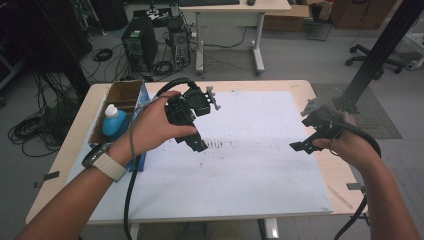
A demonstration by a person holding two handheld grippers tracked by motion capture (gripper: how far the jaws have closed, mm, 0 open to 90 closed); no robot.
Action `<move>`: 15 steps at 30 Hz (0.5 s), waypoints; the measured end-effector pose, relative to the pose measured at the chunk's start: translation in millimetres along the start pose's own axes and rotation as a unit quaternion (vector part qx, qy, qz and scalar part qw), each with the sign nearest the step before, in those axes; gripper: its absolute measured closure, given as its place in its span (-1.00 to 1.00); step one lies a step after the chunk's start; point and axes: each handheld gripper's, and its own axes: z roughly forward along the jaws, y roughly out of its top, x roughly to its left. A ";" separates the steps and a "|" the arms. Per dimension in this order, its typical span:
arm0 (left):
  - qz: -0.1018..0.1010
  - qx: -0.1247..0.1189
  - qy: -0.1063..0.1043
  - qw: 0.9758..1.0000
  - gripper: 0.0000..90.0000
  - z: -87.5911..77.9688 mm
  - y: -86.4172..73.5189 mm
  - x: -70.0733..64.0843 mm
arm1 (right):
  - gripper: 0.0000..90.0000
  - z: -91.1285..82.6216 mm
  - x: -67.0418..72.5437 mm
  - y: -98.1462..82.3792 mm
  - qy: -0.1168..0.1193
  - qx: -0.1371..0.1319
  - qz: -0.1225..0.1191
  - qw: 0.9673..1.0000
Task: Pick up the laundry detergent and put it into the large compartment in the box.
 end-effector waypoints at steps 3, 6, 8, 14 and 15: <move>-0.001 -0.004 0.000 1.000 -0.78 -0.5 -0.6 0.1 | -0.83 0.6 -0.2 0.1 0.001 0.001 0.000 1.000; -0.002 -0.008 0.000 1.000 -0.78 -1.2 -1.4 0.8 | -0.83 0.6 -0.5 0.4 0.001 0.002 0.000 1.000; -0.004 -0.008 0.001 1.000 -0.78 -1.7 -1.6 1.5 | -0.83 0.2 -0.3 1.2 0.000 0.001 -0.001 1.000; -0.006 -0.008 0.001 1.000 -0.78 -1.9 -1.2 3.1 | -0.83 -1.6 -0.2 2.0 0.000 0.000 -0.002 1.000; -0.007 -0.009 0.001 1.000 -0.78 -1.9 -1.3 3.6 | -0.83 -1.6 -0.4 1.7 0.000 0.000 -0.002 1.000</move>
